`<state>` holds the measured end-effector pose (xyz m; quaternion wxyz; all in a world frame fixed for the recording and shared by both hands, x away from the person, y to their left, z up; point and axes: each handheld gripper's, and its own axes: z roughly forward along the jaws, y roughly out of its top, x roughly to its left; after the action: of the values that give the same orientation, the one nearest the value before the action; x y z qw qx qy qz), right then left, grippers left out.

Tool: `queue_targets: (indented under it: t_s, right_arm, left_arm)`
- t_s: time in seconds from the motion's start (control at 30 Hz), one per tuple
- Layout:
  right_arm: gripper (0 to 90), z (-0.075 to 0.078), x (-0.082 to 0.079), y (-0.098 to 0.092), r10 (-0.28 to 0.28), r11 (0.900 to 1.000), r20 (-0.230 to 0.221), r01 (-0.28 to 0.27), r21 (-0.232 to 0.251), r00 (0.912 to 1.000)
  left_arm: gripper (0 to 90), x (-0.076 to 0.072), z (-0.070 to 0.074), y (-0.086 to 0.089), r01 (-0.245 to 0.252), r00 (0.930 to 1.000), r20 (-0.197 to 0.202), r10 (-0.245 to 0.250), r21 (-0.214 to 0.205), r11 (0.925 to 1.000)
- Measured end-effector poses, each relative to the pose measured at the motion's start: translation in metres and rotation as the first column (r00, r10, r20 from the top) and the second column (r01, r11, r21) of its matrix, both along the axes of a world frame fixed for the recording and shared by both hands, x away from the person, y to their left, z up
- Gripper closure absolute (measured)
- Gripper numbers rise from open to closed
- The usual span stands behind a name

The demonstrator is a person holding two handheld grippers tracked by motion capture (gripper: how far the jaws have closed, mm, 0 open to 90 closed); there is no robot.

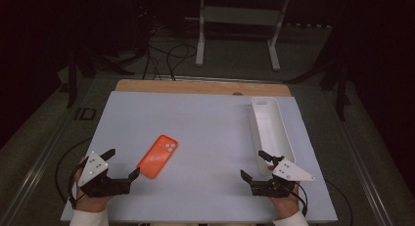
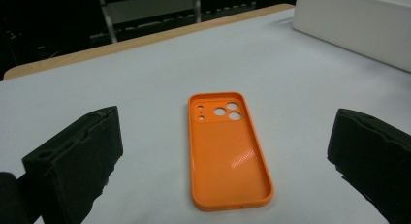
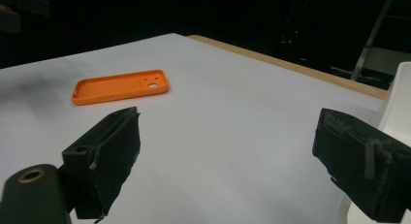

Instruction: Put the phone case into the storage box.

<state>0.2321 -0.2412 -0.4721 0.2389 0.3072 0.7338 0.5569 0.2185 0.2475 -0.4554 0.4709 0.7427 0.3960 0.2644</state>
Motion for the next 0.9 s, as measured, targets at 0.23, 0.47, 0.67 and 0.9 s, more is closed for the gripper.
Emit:
queue_targets:
  t_s: [0.23, 0.47, 0.67, 0.9]
  right_arm:
    - [9.6, -0.002, 0.0, -0.001, -0.003, 1.0, -0.005, 0.003, -0.005, 1.0]
    - [9.6, -0.001, -0.001, -0.004, -0.022, 0.9997, -0.011, 0.022, 0.004, 0.9997]
    - [9.6, 0.0, -0.001, -0.005, -0.028, 0.9996, -0.007, 0.029, 0.007, 0.9996]
    - [9.6, 0.0, -0.001, -0.005, -0.028, 0.9996, -0.007, 0.028, 0.008, 0.9996]
  left_arm:
    - [0.0, 0.002, 0.001, -0.003, 0.0, 0.9999, -0.015, 0.0, 0.014, 0.9999]
    - [0.0, 0.007, 0.004, -0.004, -0.001, 0.999, -0.045, 0.002, 0.023, 0.9997]
    - [0.0, 0.016, 0.003, -0.009, 0.003, 0.9945, -0.105, 0.003, 0.059, 0.9982]
    - [0.0, 0.034, -0.004, -0.021, 0.032, 0.9808, -0.195, -0.007, 0.125, 0.9916]
